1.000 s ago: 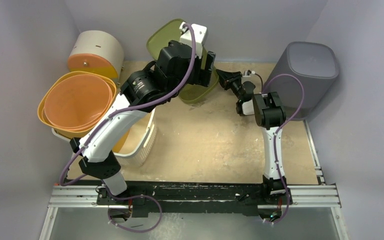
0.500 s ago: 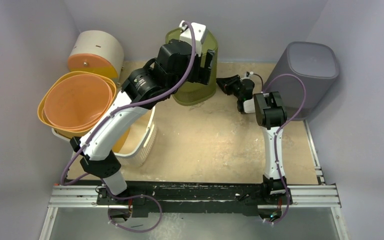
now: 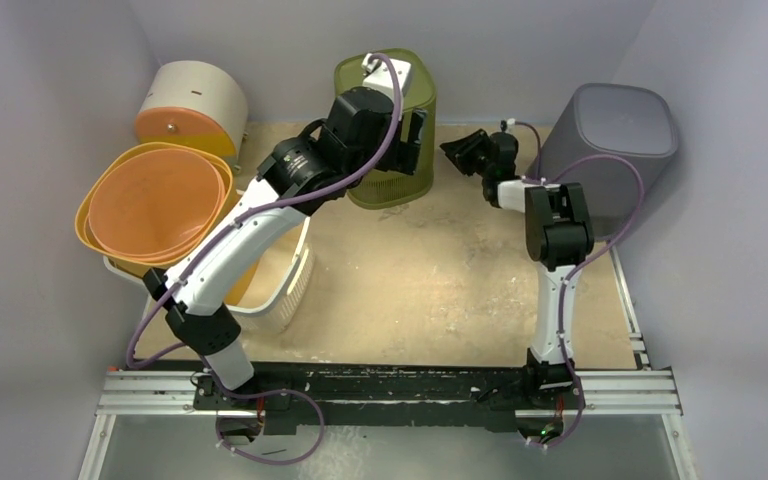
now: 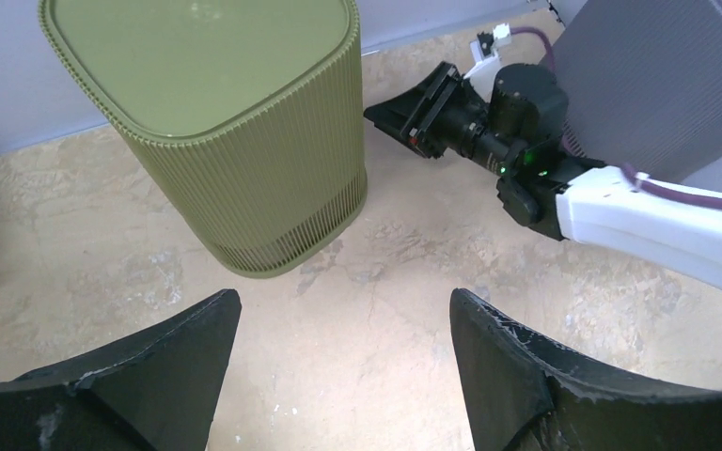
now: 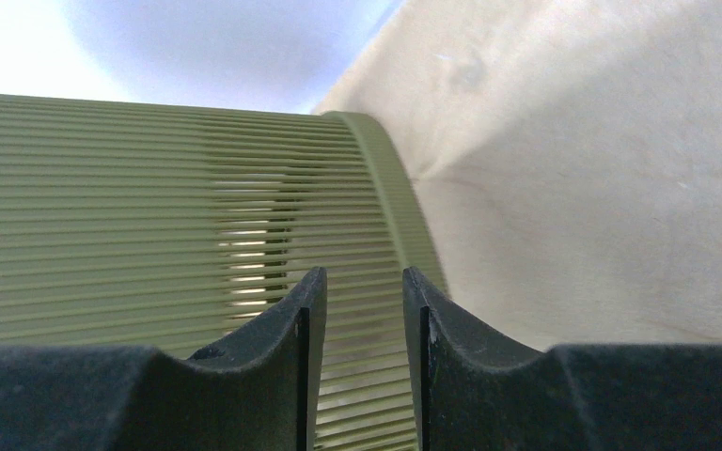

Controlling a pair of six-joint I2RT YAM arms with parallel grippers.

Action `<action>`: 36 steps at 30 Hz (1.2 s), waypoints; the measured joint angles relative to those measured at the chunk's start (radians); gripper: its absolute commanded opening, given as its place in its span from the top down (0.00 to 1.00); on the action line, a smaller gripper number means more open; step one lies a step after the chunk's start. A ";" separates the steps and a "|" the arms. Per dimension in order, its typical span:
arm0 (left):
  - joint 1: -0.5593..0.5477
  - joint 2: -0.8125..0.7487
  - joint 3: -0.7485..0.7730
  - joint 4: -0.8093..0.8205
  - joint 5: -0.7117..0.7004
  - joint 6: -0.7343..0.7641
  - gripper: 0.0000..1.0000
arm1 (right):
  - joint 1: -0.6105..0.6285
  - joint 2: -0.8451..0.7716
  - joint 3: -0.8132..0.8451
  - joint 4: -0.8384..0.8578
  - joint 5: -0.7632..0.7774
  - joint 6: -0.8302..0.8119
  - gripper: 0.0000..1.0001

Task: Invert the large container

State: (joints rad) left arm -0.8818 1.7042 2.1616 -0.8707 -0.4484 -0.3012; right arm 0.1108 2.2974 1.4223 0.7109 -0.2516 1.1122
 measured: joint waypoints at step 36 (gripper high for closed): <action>0.389 0.054 -0.332 0.562 0.135 -0.325 0.21 | 0.017 -0.751 0.552 -1.099 0.109 -0.861 0.00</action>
State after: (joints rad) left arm -0.4931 1.7580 1.8301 -0.3088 -0.3134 -0.6266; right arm 0.1280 1.5467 1.9747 -0.3882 -0.1425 0.2512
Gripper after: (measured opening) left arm 0.792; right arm 0.998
